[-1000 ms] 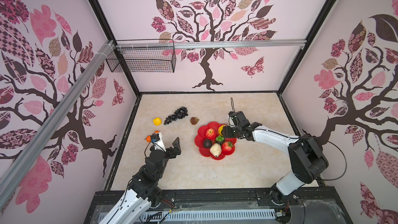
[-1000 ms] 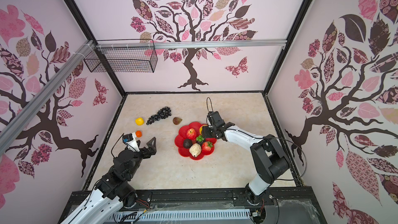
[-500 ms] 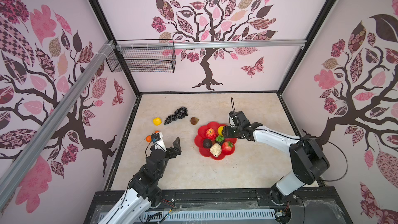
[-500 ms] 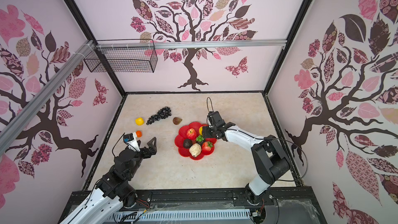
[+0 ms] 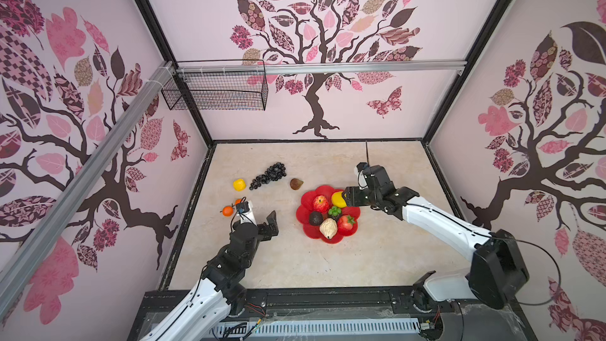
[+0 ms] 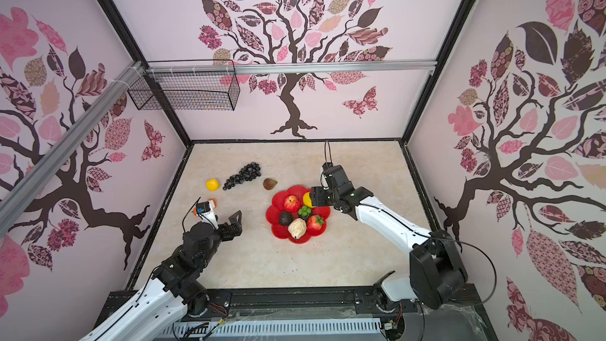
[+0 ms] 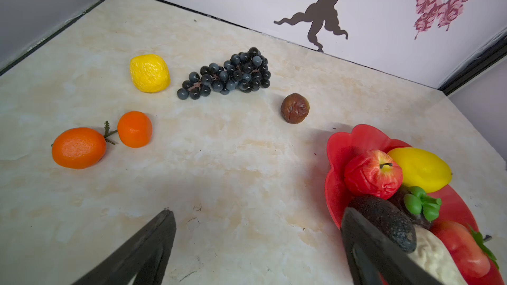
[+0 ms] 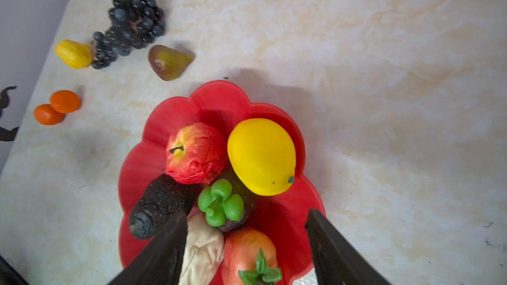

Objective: Arrange fruit in a fruit bowl
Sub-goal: Place the fruit in the fruit bowl, then pick up the fruit from the top-left of the table.

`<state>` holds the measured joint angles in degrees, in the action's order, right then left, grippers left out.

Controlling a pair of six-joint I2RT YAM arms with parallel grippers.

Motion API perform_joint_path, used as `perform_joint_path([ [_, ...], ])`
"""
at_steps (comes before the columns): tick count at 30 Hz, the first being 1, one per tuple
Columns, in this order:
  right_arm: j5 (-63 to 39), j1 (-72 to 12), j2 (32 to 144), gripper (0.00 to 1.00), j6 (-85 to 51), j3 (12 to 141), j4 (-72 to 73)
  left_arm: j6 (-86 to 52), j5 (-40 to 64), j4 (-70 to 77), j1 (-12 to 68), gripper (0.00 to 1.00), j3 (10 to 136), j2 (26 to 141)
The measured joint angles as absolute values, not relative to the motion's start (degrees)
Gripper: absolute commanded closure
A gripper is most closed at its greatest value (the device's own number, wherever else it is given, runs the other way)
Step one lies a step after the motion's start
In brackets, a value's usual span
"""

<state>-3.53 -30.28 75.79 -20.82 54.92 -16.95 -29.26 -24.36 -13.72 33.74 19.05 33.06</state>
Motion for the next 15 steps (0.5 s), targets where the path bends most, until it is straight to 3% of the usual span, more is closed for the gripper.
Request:
perform_joint_path([
  [9, -4.08, -30.28, 54.76, 0.21, -23.99, 43.22, -16.10, -33.23, -29.10, -20.80, 32.56, 0.03, 36.23, 51.88],
  [15, -4.08, -30.28, 47.16, 0.17, -26.20, 36.51, -15.51, -35.53, -29.54, -24.49, 19.29, 0.03, 43.51, 64.75],
])
